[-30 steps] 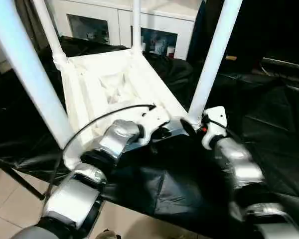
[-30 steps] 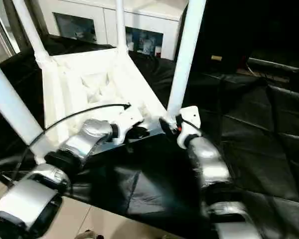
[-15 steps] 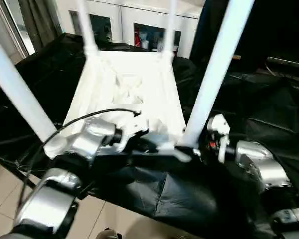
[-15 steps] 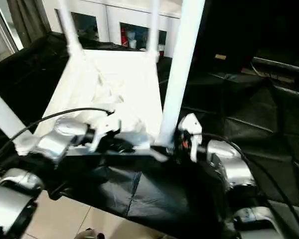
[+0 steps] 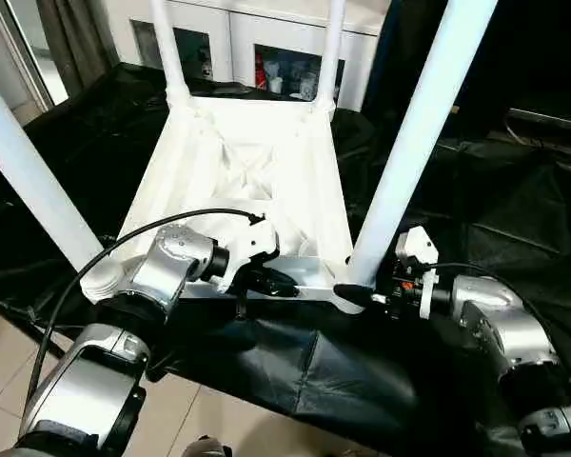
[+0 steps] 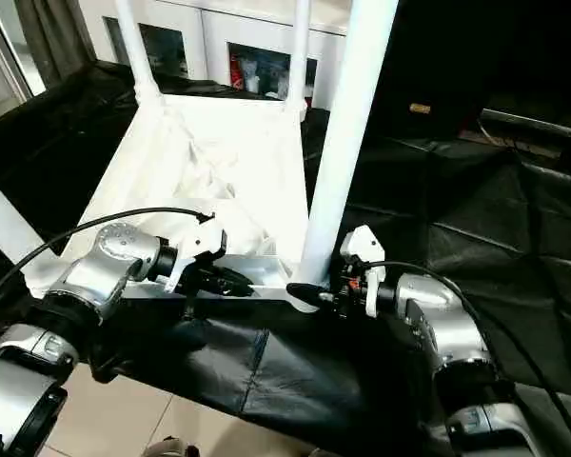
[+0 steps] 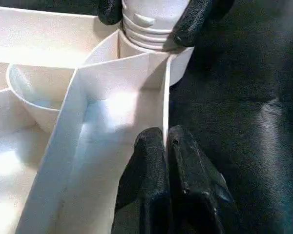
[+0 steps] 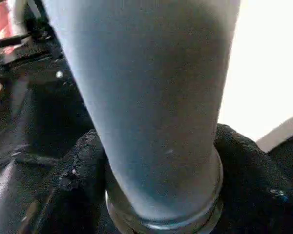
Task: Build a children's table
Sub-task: Rotate leg to tighten
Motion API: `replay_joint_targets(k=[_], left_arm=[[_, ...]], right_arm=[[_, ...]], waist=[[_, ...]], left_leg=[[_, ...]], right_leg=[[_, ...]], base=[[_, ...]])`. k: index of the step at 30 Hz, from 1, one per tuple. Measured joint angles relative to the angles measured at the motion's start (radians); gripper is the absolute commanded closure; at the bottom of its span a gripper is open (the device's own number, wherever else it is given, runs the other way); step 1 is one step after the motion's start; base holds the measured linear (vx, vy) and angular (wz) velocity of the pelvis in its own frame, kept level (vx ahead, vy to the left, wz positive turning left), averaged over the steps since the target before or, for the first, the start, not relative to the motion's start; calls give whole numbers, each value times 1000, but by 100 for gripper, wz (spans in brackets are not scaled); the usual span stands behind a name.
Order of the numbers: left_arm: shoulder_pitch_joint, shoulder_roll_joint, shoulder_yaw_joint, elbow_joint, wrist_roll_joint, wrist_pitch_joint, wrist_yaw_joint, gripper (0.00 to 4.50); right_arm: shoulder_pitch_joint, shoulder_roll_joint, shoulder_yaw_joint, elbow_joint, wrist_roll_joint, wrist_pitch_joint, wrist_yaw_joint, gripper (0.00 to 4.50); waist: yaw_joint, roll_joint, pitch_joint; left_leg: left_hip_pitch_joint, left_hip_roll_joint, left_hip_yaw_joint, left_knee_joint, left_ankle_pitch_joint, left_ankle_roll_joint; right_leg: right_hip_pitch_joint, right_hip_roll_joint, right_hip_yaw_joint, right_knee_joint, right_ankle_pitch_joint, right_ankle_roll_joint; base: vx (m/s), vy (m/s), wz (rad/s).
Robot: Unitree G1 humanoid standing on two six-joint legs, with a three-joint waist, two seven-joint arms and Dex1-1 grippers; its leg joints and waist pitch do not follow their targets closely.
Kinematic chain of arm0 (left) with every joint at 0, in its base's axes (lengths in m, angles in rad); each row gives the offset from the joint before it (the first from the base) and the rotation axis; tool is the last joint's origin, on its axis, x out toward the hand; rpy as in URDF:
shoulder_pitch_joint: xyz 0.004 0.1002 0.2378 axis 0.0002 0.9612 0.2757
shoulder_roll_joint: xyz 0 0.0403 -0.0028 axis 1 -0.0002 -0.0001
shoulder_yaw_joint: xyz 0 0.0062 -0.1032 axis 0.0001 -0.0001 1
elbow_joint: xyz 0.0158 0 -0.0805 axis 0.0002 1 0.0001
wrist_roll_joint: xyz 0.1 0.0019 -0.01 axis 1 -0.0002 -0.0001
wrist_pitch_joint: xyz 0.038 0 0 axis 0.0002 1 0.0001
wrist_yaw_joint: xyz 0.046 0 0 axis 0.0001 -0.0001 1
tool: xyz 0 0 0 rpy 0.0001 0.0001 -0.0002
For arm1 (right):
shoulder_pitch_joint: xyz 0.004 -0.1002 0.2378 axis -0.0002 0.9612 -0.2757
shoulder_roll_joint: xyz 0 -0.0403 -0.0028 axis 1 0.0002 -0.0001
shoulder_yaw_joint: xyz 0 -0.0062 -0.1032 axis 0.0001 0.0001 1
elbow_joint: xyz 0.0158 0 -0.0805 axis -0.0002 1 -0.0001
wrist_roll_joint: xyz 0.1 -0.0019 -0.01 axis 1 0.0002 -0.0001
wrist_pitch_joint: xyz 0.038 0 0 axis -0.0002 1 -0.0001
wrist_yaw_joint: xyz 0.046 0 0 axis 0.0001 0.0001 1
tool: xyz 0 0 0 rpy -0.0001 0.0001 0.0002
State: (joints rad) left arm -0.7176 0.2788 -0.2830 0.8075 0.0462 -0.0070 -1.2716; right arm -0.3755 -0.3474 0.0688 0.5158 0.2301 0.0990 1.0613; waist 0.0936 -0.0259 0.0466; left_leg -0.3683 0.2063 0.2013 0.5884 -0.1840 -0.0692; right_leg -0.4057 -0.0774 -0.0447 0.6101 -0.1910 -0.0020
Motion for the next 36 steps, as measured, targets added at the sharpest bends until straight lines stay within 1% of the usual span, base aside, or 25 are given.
replay_joint_targets(k=[3,8,11,14,15,16,17,18,19,21,25,30,32,36], left_arm=[[-22,-47,11,42,28,6,142,450],[-73,-146,16,122,65,38,370,450],[-93,-187,16,153,71,51,451,450],[-101,-208,24,168,84,52,491,450],[-101,-210,26,169,85,52,493,450],[-102,-210,26,169,85,51,493,450],[-102,-210,27,170,85,50,492,450],[-102,-210,27,171,85,49,492,450],[-102,-209,28,172,85,48,492,450],[-103,-206,29,174,86,44,491,450],[-103,-192,31,173,81,38,456,450],[-90,-133,31,145,64,19,326,450],[-58,-80,30,99,45,-1,226,450],[-19,-21,21,29,17,0,82,450]], right_arm=[[-29,74,-45,64,-30,-26,-216,176],[-94,191,-106,149,-61,-36,-569,177],[-124,230,-120,179,-83,-39,-700,177],[-148,251,-122,207,-118,-59,-776,177],[-148,252,-122,211,-126,-69,-780,143],[-147,252,-121,216,-129,-81,-780,122],[-148,251,-118,223,-140,-94,-779,122],[-148,246,-109,233,-156,-107,-775,106],[-148,242,-102,237,-165,-115,-768,106],[-148,230,-90,244,-170,-135,-743,88],[-148,188,-77,252,-167,-154,-634,88],[-101,77,-50,194,-122,-158,-345,88],[-83,35,-33,160,-96,-152,-220,88],[-58,8,1,127,-70,-151,-92,88]], waist=[[-14,0,0],[-26,0,0],[-29,2,-2],[-31,3,-2],[-30,3,-3],[-30,4,-3],[-30,5,-4],[-30,5,-4],[-32,5,-4],[-33,5,-3],[-33,4,-3],[-31,3,-2],[-32,3,-2],[-29,2,-1]], left_leg=[[2,-1,0,0,0,0],[4,-1,-1,0,0,-1],[4,-2,-1,0,0,-1],[3,-2,-1,0,0,-1],[3,-2,-1,0,0,-1],[3,-2,-1,0,0,-1],[3,-2,-1,-1,0,-1],[3,-2,-1,-1,0,-1],[3,-2,-1,0,0,-1],[3,-2,-1,-1,0,0],[2,-2,-1,-1,0,0],[0,-1,-1,-3,0,0],[0,-1,-1,-2,0,0],[-1,0,-1,-1,0,0]], right_leg=[[1,0,1,0,1,-2],[2,0,1,0,0,2],[3,0,1,0,1,1],[3,0,1,0,1,0],[3,0,2,0,2,-2],[3,0,2,0,2,-2],[3,0,2,0,2,-1],[3,0,1,-1,2,-1],[3,0,1,-1,2,-1],[3,0,1,-1,2,-1],[2,0,1,-1,2,-1],[1,0,-1,-1,1,0],[0,0,-1,-1,0,0],[-1,0,0,-1,-1,-1]], base=[[0,0,0],[0,0,0],[0,0,0],[0,0,0],[0,0,0],[0,0,0],[0,0,0],[0,0,0],[0,0,0],[0,0,0],[0,0,0],[0,0,0],[0,0,0],[0,0,0]])
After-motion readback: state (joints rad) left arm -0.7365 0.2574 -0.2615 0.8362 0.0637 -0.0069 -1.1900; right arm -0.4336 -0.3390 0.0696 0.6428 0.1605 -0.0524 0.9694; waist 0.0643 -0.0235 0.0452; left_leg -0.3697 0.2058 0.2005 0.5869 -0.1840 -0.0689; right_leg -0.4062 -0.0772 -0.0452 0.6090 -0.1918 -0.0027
